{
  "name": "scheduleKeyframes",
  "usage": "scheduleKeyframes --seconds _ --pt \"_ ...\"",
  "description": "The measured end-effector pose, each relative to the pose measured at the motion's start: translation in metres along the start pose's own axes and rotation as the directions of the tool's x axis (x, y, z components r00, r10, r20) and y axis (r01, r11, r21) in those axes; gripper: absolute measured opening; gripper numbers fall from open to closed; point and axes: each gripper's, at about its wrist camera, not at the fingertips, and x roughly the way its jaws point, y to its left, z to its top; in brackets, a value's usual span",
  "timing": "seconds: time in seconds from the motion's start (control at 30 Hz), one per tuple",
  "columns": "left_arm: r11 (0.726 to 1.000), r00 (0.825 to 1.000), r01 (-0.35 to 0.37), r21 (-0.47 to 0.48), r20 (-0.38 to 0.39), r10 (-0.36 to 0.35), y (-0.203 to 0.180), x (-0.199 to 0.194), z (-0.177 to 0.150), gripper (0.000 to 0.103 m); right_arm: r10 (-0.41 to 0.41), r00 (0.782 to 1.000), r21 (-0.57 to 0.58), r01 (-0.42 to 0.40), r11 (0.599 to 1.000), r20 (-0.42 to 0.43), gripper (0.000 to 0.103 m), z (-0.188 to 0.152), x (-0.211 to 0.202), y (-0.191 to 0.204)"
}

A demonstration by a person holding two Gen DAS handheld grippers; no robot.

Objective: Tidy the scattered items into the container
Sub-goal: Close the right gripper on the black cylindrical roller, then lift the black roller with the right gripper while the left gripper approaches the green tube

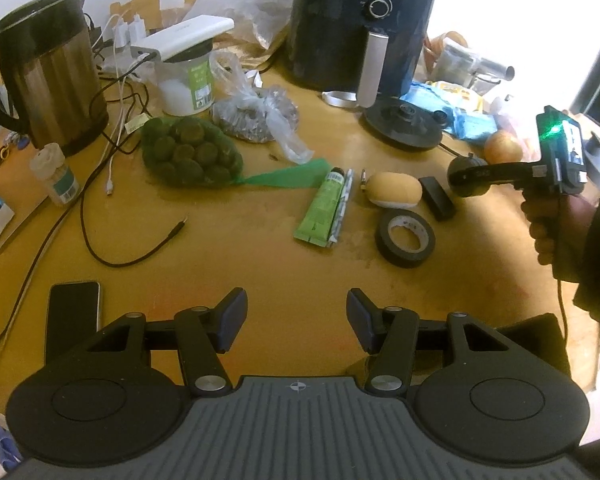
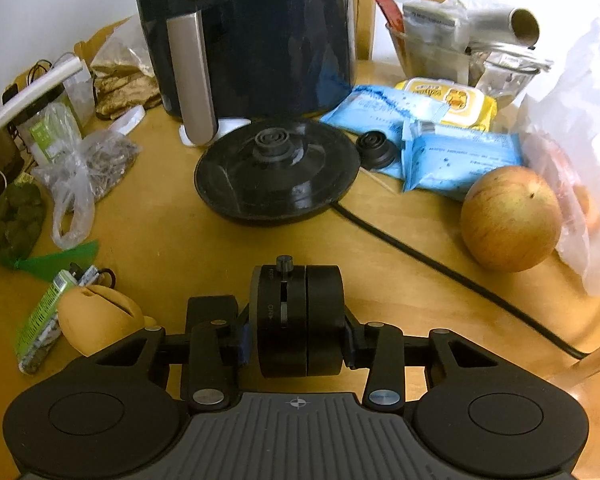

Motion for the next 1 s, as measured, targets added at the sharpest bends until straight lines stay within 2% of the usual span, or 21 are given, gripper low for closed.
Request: scheduleKeyframes --seconds 0.53,1.0 --pt "0.991 0.999 0.034 0.131 0.017 -0.037 -0.018 0.007 0.015 0.054 0.046 0.997 0.049 -0.049 0.998 0.055 0.043 0.0 -0.057 -0.01" --pt "0.978 0.998 0.059 0.202 -0.004 -0.059 -0.022 0.038 0.032 0.054 0.078 0.992 0.094 -0.087 0.992 0.098 0.043 -0.024 -0.113 -0.008"
